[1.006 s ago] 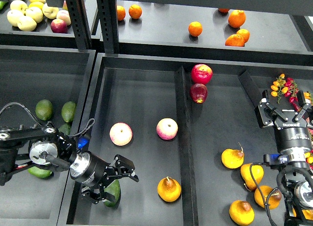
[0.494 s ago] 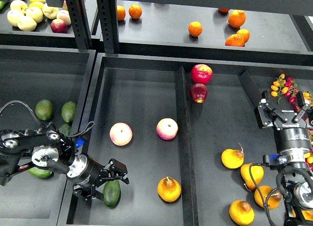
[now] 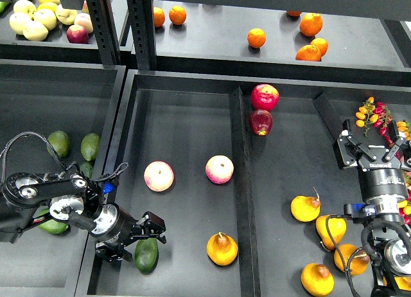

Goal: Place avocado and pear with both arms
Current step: 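Lower the left gripper and close it on the green avocado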

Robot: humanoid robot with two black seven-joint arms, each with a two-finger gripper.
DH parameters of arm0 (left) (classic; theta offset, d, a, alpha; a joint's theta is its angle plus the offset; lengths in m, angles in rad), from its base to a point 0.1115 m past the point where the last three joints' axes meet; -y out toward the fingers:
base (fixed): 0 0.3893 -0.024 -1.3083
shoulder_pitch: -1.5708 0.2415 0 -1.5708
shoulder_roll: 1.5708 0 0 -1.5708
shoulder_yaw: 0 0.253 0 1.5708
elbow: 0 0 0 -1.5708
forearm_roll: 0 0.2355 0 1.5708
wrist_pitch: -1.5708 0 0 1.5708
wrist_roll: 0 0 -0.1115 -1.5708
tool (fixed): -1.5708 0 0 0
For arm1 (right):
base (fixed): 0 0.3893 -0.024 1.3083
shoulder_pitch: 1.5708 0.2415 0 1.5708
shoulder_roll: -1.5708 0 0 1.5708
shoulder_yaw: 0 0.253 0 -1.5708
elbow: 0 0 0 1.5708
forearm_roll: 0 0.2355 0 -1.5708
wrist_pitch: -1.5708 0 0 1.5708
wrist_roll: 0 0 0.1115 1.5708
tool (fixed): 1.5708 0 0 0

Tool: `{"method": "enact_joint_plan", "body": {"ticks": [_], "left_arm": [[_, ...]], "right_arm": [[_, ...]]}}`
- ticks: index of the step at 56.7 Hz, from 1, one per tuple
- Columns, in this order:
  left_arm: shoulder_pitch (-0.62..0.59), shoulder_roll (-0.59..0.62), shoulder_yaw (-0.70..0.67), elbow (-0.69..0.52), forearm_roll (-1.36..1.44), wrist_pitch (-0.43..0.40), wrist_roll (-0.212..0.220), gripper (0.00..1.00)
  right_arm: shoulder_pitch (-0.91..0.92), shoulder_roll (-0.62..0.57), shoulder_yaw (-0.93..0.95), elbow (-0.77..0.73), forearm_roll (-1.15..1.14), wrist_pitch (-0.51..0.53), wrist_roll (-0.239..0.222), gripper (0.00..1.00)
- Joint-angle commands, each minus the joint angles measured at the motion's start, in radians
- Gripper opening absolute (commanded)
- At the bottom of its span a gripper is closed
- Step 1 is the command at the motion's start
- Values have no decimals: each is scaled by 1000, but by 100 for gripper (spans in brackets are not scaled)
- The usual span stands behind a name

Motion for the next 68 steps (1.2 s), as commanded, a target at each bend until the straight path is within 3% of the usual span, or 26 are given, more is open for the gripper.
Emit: {"method": "enact_joint_plan", "body": {"ticks": [1,68], "left_arm": [[-2,-16,0,25,0,0,0,100],[-5,-76,61,103,3,0,0,100]], "right_arm": [[0,3,0,1,0,0,0,100],[-2,22,0,3,0,9,1,100]]}}
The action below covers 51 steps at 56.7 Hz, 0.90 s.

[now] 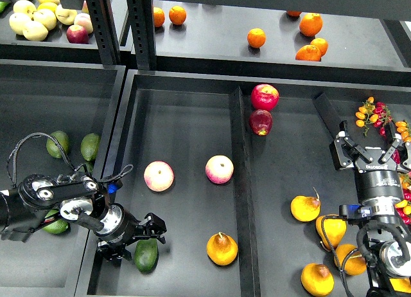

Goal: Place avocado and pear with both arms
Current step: 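Lower the left gripper and close it on the green avocado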

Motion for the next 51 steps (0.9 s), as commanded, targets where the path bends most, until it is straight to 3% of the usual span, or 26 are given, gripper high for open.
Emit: {"method": "enact_joint_plan", "body": {"ticks": [1,51], "left_arm": [[0,-6,9,1,2,0,0,100],[0,-69,63,65,5,0,0,100]], "right_arm": [[0,0,2,0,0,0,1,100],[2,5,3,0,0,2,3,100]]}}
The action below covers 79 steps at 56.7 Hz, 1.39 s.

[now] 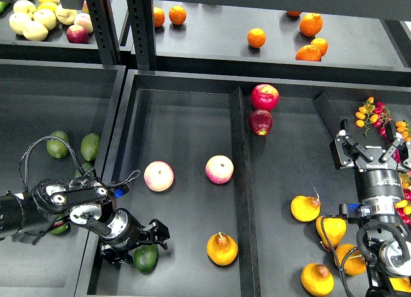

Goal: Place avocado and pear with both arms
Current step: 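Lower the left gripper and close it on the green avocado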

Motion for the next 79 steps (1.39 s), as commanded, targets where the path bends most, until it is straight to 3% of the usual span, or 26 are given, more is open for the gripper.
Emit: {"method": "enact_joint_plan", "body": {"ticks": [1,10,21,28,36,47,64,79], "left_arm": [[1,-5,5,4,0,0,0,100],[0,-9,6,4,23,0,0,98],[1,-9,5,3,34,0,0,87],[3,-9,5,4,34,0,0,75],[6,-18,-14,49,68,0,0,47],[7,-24,-57,102,166,0,0,31],[32,-32,-113,110,247,0,0,23],[-2,-13,-142,61,237,0,0,22]], "right_arm": [[0,0,0,0,0,0,0,100],[0,0,0,-3,0,0,1,100],[0,0,1,0,0,3,1,100],[0,0,1,0,0,5,1,100],[0,0,1,-3,0,11,1,100],[0,0,1,0,0,14,1,100],[-2,-1,1,-3,0,61,0,100],[-6,-1,1,0,1,61,0,100]]}}
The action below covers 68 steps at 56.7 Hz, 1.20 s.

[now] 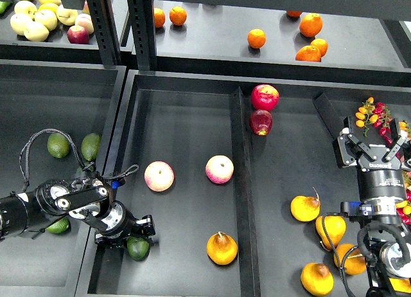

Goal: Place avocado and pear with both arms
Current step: 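Lower the left gripper and close it on the green avocado, then carry the avocado with the left gripper into the avocado bin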

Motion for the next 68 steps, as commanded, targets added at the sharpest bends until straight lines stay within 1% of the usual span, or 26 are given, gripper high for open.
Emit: {"method": "enact_joint_plan", "body": {"ticks": [1,18,32,38,48,68], "left_arm": [[-35,21,-30,-34,-13,0,-1,22],[-182,194,-27,-103,-144,0,-1,23],[-191,340,-17,-121,-185,0,-1,24],[-182,409,16,-112,-198,0,-1,25],[-165,441,43,-95,-237,0,-1,26],[-124,448,51,-75,-248,0,-1,27]], "right_arm": [[-2,0,0,1,0,0,0,100],[-1,0,-2,2,0,0,0,100],[-1,0,-2,2,0,0,0,100],[-1,0,-2,2,2,0,0,100],[-1,0,-2,2,0,0,0,100],[-1,-3,0,2,2,2,0,100]]}}
